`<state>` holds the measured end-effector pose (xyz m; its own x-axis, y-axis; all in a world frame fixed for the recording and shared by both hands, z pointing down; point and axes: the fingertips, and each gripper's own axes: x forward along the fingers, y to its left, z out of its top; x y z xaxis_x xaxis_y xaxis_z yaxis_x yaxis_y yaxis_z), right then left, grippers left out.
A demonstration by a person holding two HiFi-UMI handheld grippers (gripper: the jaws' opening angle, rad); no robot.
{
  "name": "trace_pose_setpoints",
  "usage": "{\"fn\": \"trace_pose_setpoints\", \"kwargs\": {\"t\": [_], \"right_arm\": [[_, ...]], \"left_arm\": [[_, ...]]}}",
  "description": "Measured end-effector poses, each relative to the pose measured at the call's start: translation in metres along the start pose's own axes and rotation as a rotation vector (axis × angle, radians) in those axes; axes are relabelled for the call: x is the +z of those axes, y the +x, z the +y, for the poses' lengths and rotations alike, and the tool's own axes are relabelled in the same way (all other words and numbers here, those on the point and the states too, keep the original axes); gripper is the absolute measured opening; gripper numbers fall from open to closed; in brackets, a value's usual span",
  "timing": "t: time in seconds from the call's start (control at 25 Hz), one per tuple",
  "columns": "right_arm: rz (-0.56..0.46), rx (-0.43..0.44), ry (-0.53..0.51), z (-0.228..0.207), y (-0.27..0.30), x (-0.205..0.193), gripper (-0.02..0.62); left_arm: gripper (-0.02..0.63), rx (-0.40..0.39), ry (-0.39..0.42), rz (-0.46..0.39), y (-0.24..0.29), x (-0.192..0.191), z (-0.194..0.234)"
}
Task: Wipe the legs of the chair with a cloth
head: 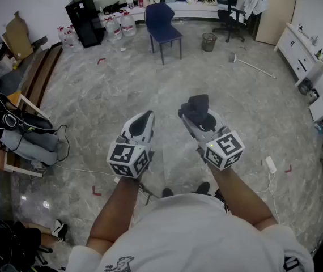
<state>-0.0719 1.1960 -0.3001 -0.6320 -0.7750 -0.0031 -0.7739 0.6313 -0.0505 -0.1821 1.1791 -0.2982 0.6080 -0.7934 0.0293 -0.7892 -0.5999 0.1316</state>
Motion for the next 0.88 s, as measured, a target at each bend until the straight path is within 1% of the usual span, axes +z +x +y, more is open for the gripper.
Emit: {"fn": "trace_pose_setpoints", "kwargs": {"t": [0.36,0.6,0.76,0.88], "right_arm": [[0.002,-0.018,0.000,-0.011,0.015,-0.008,0.149],[-0.008,-0.044,0.015,-0.024,0.042,-0.003,0.150],[-0.004,-0.053,0.014,-0.048,0.059,-0.008,0.149],[-0.005,-0.055,0.020,-0.084,0.077,-0.012,0.149]], "left_arm": [[0.006,-0.017,0.004,-0.019,0.018,0.001,0.013],[0.006,-0.025,-0.001,-0.019,0.035,0.009,0.042],[0.007,-0.025,-0.003,-0.015,0.064,0.006,0.057],[0.006,-0.020,-0.002,-0.015,0.103,0.004,0.068]]}}
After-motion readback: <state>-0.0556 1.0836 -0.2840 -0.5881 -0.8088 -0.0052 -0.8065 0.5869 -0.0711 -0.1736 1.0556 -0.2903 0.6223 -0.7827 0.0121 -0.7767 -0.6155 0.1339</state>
